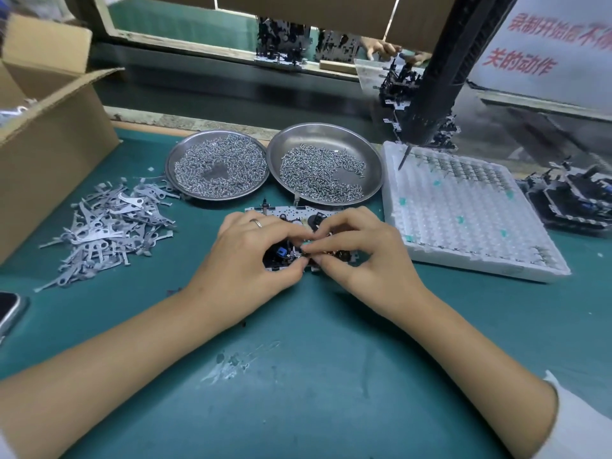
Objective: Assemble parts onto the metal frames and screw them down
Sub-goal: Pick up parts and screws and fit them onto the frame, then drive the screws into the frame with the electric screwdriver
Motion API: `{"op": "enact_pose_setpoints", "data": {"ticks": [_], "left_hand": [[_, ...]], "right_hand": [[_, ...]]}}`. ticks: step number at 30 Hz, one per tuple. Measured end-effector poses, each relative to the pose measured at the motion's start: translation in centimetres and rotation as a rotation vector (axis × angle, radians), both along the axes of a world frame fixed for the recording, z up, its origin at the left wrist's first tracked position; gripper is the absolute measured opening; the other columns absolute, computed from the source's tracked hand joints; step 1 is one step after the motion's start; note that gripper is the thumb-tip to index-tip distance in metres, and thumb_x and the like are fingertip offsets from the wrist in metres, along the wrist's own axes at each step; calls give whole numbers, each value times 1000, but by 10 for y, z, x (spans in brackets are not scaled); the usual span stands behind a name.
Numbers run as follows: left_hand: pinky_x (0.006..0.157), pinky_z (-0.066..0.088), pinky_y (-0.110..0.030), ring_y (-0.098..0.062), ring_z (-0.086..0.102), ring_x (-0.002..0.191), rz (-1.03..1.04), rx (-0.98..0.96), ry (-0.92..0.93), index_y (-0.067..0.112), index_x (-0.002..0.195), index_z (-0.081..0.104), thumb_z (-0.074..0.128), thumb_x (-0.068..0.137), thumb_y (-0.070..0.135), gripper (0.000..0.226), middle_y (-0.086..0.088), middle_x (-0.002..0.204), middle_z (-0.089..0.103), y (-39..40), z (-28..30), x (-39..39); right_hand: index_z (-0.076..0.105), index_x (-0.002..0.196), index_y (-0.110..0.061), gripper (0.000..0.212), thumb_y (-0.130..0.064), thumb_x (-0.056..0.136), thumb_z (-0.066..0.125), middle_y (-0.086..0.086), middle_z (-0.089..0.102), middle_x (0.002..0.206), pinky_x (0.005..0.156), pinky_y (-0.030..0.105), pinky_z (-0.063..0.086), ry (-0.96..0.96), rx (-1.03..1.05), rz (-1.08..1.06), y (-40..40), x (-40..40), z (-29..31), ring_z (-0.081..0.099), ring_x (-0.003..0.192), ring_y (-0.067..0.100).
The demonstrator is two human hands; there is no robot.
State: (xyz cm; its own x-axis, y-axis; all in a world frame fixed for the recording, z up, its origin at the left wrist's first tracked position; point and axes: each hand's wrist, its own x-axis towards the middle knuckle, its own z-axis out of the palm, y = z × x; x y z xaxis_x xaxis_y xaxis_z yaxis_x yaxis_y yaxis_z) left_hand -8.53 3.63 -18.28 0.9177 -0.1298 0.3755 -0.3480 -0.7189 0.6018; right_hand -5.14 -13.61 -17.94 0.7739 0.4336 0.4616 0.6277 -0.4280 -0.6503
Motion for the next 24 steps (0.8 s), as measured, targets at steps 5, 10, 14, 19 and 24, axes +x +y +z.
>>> {"op": "enact_pose_setpoints", "data": {"ticks": [5, 10, 14, 19, 24], "left_hand": [[96, 34, -31, -13, 57, 91, -19, -53, 1, 21, 94, 74, 73, 72, 26, 23, 14, 88, 67, 2, 2, 2], [94, 40, -33, -15, 59, 89, -28, -125, 27, 18, 92, 76, 81, 70, 8, 24, 10, 85, 68, 0, 4, 1], [89, 43, -26, -14, 62, 86, -37, -169, 34, 16, 90, 77, 80, 70, 5, 23, 4, 87, 71, 0, 6, 1], [86, 42, -17, -6, 58, 84, -50, -202, 20, 13, 89, 78, 80, 69, 3, 22, 1, 86, 73, 0, 7, 1], [84, 42, -16, -7, 58, 84, -42, -211, 9, 12, 87, 77, 81, 67, 2, 23, 1, 86, 72, 1, 4, 1]], "right_hand": [[58, 104, -16, 25, -6, 82, 62, -1, 54, 94, 80, 23, 42, -236, 408, -405, -6, 12, 30, 51, 87, 9], [26, 141, -11, 68, -20, 86, 64, 0, 58, 110, 91, 33, 48, -93, 522, -350, -3, 46, 86, 57, 97, 9], [26, 139, -2, 65, -13, 87, 64, 11, 58, 93, 72, 42, 55, -78, 687, -263, 19, 54, 105, 60, 79, 33], [29, 134, -6, 53, -9, 90, 59, 11, 51, 73, 47, 28, 46, -44, 860, -140, 41, 39, 97, 51, 47, 20], [41, 99, -15, 19, -19, 90, 57, 4, 46, 50, 38, 24, 39, 96, 985, -23, 55, 17, 70, 44, 34, 20]]}}
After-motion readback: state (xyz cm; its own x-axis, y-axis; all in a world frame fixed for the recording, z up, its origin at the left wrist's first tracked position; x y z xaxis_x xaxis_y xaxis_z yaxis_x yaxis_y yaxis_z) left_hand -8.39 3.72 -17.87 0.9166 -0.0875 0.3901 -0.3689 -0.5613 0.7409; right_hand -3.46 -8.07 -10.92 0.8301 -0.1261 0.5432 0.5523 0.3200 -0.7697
